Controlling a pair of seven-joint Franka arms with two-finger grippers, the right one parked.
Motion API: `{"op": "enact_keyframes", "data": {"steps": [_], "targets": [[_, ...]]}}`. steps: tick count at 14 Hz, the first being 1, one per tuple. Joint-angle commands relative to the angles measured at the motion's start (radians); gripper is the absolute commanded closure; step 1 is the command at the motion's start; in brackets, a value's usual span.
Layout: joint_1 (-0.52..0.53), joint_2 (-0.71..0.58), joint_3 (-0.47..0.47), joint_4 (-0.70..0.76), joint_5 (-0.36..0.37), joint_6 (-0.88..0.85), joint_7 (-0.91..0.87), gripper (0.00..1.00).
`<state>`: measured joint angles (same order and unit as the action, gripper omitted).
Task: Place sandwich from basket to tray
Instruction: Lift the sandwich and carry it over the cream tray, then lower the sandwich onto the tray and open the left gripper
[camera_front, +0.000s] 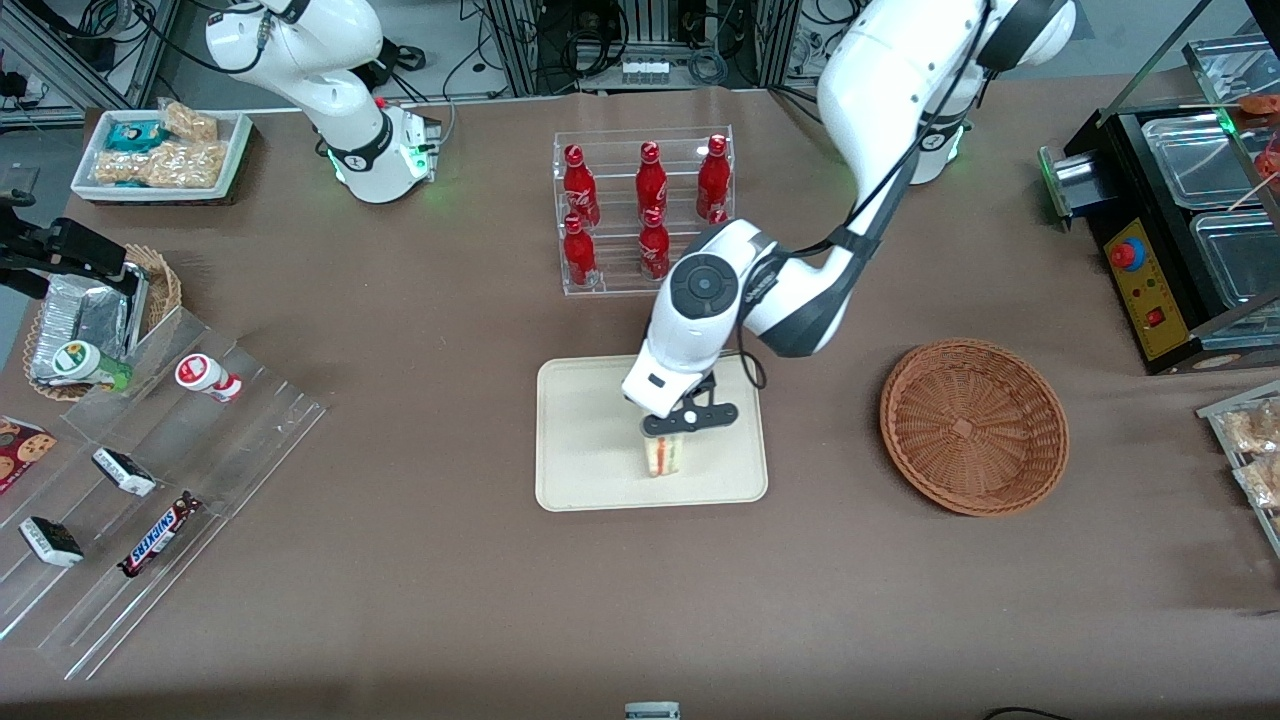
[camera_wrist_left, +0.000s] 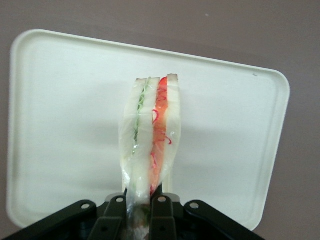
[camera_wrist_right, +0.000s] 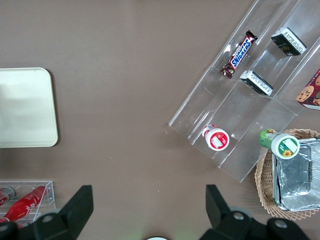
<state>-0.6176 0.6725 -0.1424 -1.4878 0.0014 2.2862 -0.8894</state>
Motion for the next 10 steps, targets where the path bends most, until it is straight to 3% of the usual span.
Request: {"op": "enact_keyframes", "data": {"steps": [1, 3, 6, 7, 8, 10], "targets": [[-0.036, 0.047, 0.015, 0.032, 0.025, 0.038, 0.007, 0.96], [-0.054, 0.058, 0.015, 0.027, 0.080, 0.038, -0.002, 0.94], [-0.057, 0.065, 0.015, 0.018, 0.089, 0.038, -0.003, 0.87], [-0.056, 0.064, 0.015, 0.020, 0.074, 0.039, -0.008, 0.50], [-0.054, 0.059, 0.015, 0.021, 0.075, 0.041, -0.011, 0.01], [-0.057, 0.041, 0.021, 0.029, 0.089, 0.038, -0.014, 0.00]]}}
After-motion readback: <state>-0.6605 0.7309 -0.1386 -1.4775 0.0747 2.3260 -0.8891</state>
